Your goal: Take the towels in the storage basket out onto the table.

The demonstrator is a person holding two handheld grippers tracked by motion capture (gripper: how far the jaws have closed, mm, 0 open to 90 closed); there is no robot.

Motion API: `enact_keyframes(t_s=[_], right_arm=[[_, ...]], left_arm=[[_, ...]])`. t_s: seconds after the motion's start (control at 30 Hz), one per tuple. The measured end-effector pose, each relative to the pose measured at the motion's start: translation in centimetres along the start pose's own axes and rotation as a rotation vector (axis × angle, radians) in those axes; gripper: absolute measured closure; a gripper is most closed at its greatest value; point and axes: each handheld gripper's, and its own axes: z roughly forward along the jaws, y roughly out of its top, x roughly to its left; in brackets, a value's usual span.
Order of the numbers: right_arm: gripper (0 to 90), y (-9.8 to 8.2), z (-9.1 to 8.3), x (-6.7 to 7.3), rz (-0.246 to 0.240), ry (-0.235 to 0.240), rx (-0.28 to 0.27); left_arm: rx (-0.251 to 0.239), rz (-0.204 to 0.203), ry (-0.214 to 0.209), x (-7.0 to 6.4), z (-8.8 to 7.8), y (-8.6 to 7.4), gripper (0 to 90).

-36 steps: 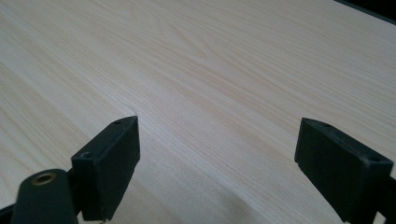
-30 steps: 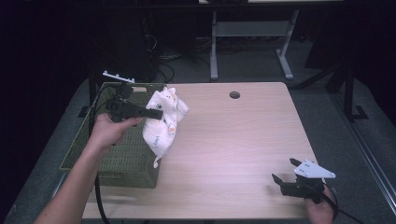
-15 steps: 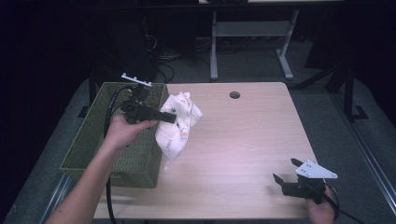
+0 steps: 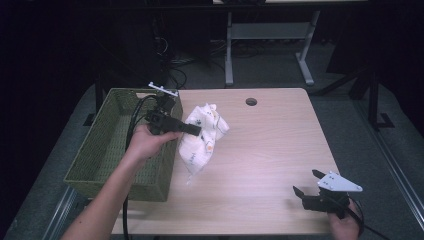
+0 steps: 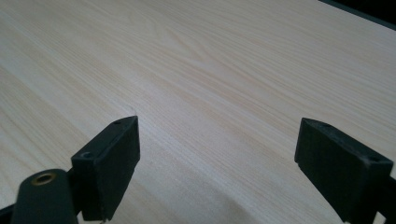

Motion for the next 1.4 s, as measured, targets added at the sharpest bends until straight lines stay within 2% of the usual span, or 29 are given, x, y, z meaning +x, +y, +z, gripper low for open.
enact_keyframes(t_s=[0.7,1.4], right_arm=[[13.7,0.0,-0.1,0.0,-0.001,0.002,-0.001],[13.7,0.0,-0.2,0.0,-0.002,0.003,-0.002]], left_arm=[[0.073,0.027,-0.005,-0.6,4.6,-0.1,71.8],[0.111,0.001,0.014,0.0,9.5,-0.2,71.6]])
